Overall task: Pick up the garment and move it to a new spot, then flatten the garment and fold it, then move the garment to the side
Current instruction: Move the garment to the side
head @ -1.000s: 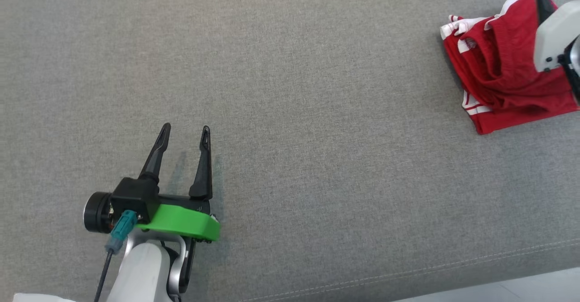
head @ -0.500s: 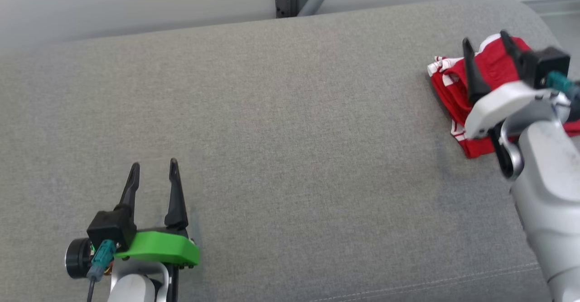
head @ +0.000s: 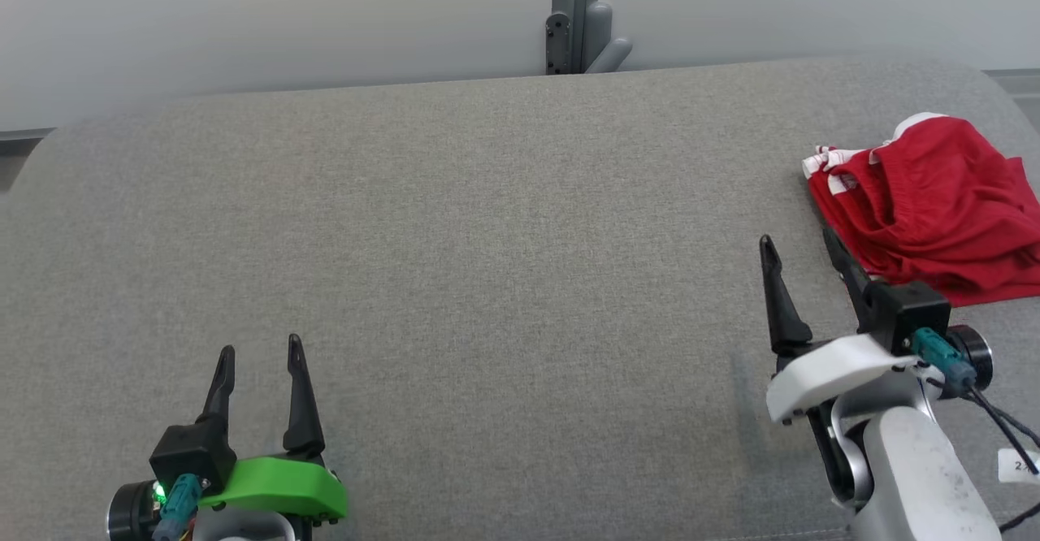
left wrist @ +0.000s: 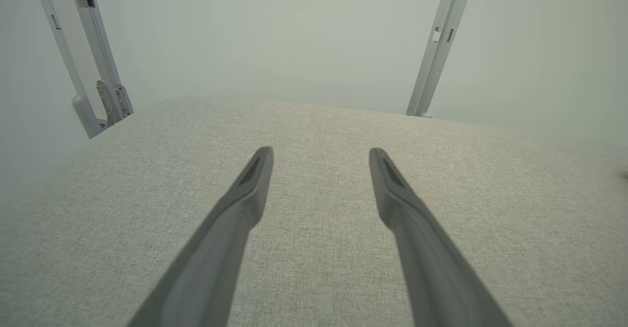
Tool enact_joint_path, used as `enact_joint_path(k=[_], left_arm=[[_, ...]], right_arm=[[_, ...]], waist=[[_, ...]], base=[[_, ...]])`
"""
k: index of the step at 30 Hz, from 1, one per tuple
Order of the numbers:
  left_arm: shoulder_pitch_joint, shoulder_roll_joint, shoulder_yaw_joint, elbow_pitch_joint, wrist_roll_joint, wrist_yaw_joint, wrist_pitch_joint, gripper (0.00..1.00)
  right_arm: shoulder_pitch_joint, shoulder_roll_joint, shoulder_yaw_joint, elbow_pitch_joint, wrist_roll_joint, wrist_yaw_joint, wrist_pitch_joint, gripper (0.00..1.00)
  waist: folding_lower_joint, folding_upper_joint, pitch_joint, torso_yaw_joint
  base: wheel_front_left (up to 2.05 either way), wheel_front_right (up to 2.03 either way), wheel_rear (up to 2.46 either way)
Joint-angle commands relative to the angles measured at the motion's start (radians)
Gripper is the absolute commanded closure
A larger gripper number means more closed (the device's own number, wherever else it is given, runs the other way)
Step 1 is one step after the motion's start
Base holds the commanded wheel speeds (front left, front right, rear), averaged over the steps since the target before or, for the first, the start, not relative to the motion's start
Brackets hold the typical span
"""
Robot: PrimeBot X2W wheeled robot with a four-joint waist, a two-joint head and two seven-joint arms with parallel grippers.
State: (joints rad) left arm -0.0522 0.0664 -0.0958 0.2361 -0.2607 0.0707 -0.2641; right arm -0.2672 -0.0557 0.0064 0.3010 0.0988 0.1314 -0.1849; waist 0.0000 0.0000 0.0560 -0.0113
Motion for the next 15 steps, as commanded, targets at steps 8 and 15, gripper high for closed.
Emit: enact_joint_path(k=[8,15], left_arm=[[0.04,-0.008,-0.01,-0.013,-0.013,0.0,0.0,0.0],[0.048,-0.011,-0.025,0.003,-0.016,0.002,0.0,0.0]], right_arm=[[0.163,0.004,0.025,-0.113,0.041,-0.002,-0.016,0.0],[0.22,0.004,0.055,-0.135,0.073,-0.002,-0.027,0.0]], waist=[[0.0,0.0,-0.024,0.026],[0.0,0.0,-0.031,0.023]], base=[[0.0,0.0,0.0],[0.0,0.0,0.0]])
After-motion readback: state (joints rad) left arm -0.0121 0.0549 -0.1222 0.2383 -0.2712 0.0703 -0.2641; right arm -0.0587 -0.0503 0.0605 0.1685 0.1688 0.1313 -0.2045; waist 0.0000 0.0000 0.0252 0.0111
